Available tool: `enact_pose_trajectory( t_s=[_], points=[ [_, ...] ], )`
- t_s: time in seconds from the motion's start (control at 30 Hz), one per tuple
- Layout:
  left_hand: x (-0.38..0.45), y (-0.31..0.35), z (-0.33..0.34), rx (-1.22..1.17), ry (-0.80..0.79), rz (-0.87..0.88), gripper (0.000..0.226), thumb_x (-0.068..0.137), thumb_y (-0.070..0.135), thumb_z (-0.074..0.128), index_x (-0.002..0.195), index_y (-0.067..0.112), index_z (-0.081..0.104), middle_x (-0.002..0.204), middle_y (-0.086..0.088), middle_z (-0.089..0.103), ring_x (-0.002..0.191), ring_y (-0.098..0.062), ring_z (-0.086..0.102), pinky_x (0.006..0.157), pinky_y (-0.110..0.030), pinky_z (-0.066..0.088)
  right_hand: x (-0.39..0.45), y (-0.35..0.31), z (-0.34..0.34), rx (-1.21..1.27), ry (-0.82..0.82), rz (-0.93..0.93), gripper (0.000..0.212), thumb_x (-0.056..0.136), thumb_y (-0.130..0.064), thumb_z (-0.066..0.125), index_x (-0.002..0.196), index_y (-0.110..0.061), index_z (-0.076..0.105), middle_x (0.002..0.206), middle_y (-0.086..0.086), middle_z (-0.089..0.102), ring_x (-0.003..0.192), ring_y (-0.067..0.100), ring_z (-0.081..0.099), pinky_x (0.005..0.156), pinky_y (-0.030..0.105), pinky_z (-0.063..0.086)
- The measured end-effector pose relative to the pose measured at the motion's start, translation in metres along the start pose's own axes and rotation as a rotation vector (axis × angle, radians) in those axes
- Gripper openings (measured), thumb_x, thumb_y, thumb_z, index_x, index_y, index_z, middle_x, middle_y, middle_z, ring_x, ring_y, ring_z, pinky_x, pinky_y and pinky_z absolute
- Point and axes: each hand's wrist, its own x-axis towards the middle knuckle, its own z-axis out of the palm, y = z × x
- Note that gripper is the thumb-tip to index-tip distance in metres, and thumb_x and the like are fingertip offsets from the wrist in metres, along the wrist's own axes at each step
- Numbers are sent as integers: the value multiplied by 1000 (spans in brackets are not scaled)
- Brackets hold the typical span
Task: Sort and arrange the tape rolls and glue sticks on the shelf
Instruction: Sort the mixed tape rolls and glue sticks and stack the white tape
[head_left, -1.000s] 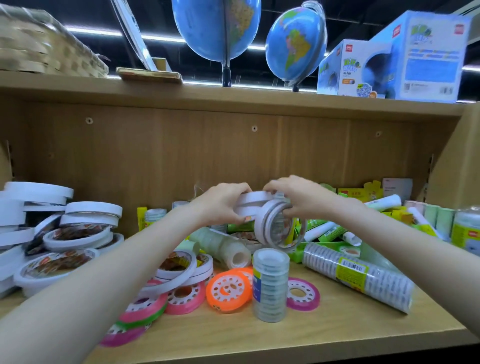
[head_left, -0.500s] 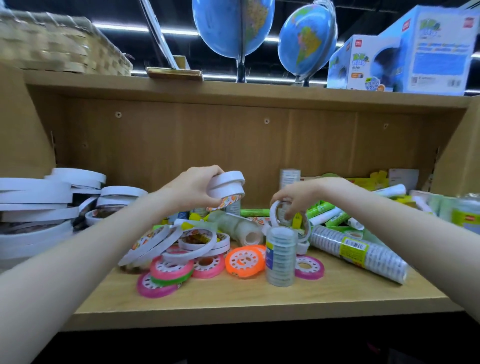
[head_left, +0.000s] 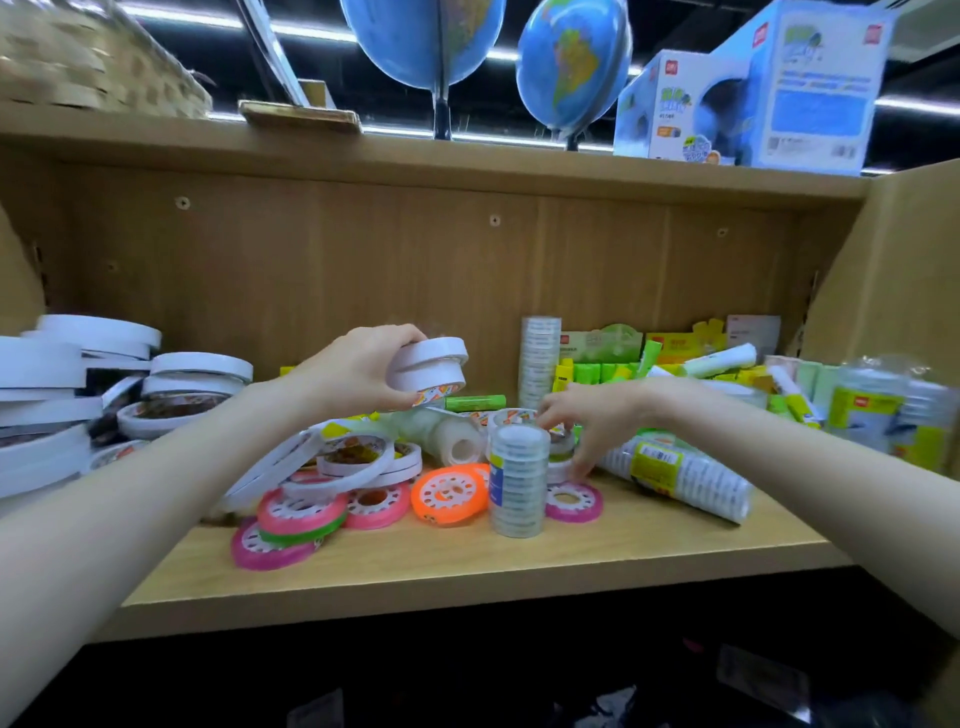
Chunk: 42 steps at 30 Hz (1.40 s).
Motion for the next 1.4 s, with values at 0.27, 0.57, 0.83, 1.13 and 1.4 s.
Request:
enact_pose_trajectory(
  t_s=[0.27, 0.57, 0.83, 1.13, 1.4],
  points=[
    [-9, 4, -2, 43, 10, 0, 39, 77, 17, 68, 113, 17, 53, 91, 7, 54, 79, -14, 48, 70, -26, 37, -11, 9, 10, 57, 268, -47, 31, 80, -18, 70, 110, -11, 63, 95, -6, 54, 88, 9, 46, 63, 19, 28],
    [-13, 8, -4, 64, 16, -15, 40, 78, 16, 67, 115, 18, 53, 82, 17, 48, 75, -10, 46, 68, -25, 34, -11, 12, 16, 129, 242, -10, 22, 80, -16, 68, 101, -9, 65, 84, -7, 57, 83, 11, 48, 59, 15, 35],
    [-23, 3, -17, 68, 113, 34, 42, 79, 21, 68, 117, 15, 53, 93, 7, 53, 80, -14, 47, 71, -25, 35, -21, 21, -34, 293, 383, -4, 13, 80, -12, 69, 71, -13, 60, 65, 0, 55, 62, 12, 49, 59, 24, 40],
    [-85, -43, -79, 148, 483, -26, 50, 77, 7, 73, 122, -1, 53, 99, -3, 53, 81, -17, 45, 73, -28, 35, 13, -56, -110, 426, 674, -179, 11, 83, -11, 68, 94, -12, 67, 86, 3, 65, 75, 13, 58, 67, 19, 46],
    [-159, -104, -103, 378, 289, -42, 56, 81, 20, 67, 132, 21, 43, 98, 2, 53, 88, -13, 50, 74, -25, 40, 95, -154, -129, 349, 705, -252, 24, 85, -16, 64, 107, -7, 65, 98, 6, 64, 87, 16, 54, 73, 23, 38]
  ],
)
